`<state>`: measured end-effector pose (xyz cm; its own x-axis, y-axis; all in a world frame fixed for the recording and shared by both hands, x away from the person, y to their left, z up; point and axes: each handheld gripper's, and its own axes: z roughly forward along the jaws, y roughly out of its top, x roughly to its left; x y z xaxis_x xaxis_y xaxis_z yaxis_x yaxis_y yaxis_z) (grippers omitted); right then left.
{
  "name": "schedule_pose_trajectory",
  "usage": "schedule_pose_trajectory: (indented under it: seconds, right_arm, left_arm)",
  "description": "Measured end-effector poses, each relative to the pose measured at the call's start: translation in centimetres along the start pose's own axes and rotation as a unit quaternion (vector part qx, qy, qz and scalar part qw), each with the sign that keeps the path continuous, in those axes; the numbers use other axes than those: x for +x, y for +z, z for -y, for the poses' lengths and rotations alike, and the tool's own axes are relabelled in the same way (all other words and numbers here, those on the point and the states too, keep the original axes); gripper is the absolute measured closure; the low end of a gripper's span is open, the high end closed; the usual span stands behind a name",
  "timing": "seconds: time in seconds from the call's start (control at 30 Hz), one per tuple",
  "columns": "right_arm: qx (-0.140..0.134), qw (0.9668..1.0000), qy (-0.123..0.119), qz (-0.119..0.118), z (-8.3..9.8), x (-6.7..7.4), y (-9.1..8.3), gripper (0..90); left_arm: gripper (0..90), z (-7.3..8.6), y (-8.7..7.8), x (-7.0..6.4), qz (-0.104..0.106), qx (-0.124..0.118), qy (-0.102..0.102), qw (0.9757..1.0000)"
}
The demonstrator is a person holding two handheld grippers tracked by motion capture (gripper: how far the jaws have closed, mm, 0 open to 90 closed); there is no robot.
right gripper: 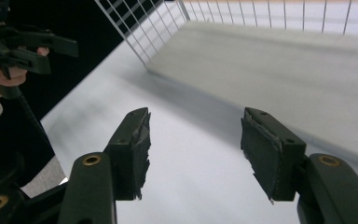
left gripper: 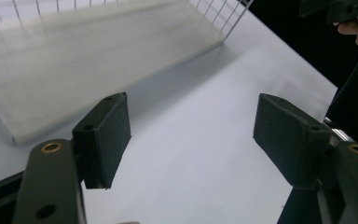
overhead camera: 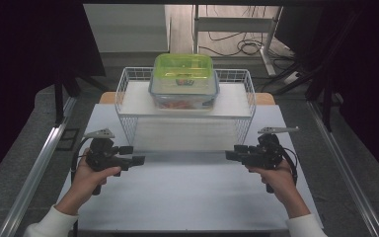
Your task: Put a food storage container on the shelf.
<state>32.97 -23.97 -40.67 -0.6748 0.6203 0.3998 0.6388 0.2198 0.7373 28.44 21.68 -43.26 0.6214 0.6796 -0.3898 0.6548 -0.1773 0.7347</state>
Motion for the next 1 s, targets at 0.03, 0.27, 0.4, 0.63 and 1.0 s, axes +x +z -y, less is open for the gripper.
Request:
schedule_pose_trajectory:
  seconds: [0.03, 0.27, 0.4, 0.63, 1.0]
  right_arm:
    - [0.004, 1.0000, -0.001, 0.002, 0.4, -0.1, 0.3, 41.9]
    - [0.032, 0.9995, -0.005, 0.006, 3.0, -0.7, 2.2, 40.7]
    - [0.042, 0.9991, -0.003, 0.008, 4.3, -1.2, 3.0, 39.8]
    - [0.057, 0.9980, -0.004, 0.025, 5.7, -1.8, 3.9, 38.6]
    - [0.052, 0.9982, -0.009, 0.027, 5.7, -1.5, 3.9, 37.1]
  left_arm:
    - [27.2, 0.4, 0.2, 0.1, -0.002, 0.004, -0.002, 1.0000]
    - [26.9, 3.3, 2.3, 0.9, -0.006, 0.027, -0.016, 0.9995]
    - [26.6, 4.3, 3.2, 1.1, -0.013, 0.041, -0.010, 0.9990]
    - [26.6, 4.8, 3.5, 1.0, -0.018, 0.042, -0.009, 0.9989]
    - [26.1, 5.0, 3.1, 1.0, -0.015, 0.034, -0.009, 0.9993]
